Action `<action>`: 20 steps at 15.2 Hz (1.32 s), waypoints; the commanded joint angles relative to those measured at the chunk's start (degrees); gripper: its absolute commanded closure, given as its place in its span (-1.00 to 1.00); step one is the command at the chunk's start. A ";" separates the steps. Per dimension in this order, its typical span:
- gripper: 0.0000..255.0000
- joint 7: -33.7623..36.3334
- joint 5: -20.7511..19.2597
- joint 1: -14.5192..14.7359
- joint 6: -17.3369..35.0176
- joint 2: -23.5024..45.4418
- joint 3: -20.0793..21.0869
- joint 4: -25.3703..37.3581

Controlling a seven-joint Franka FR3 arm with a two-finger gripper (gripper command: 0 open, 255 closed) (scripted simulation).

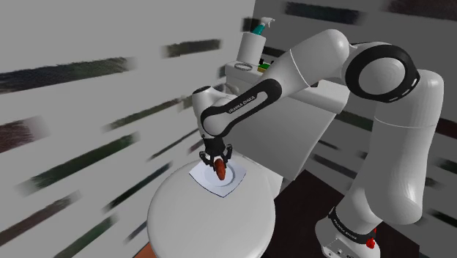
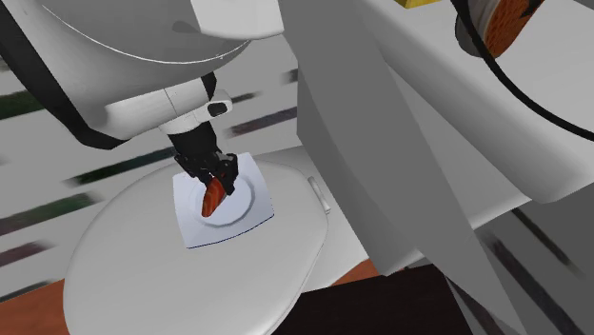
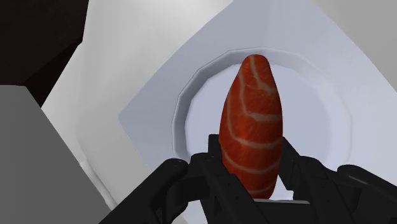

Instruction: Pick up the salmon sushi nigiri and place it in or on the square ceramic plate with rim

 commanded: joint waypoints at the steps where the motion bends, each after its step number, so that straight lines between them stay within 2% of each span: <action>1: 1.00 0.07 -0.05 0.03 0.51 0.33 -0.01 -0.15; 7: 1.00 0.07 -0.05 0.03 0.51 0.34 -0.01 -0.14; 8: -1.00 0.08 -0.05 0.03 0.51 0.33 -0.01 -0.14; 13: -1.00 0.08 -0.05 0.03 0.51 0.34 -0.01 -0.14; 17: -1.00 -0.24 0.43 0.07 -6.51 -1.57 0.21 5.00; 20: -1.00 -0.24 0.43 0.07 -6.51 -1.57 0.21 5.00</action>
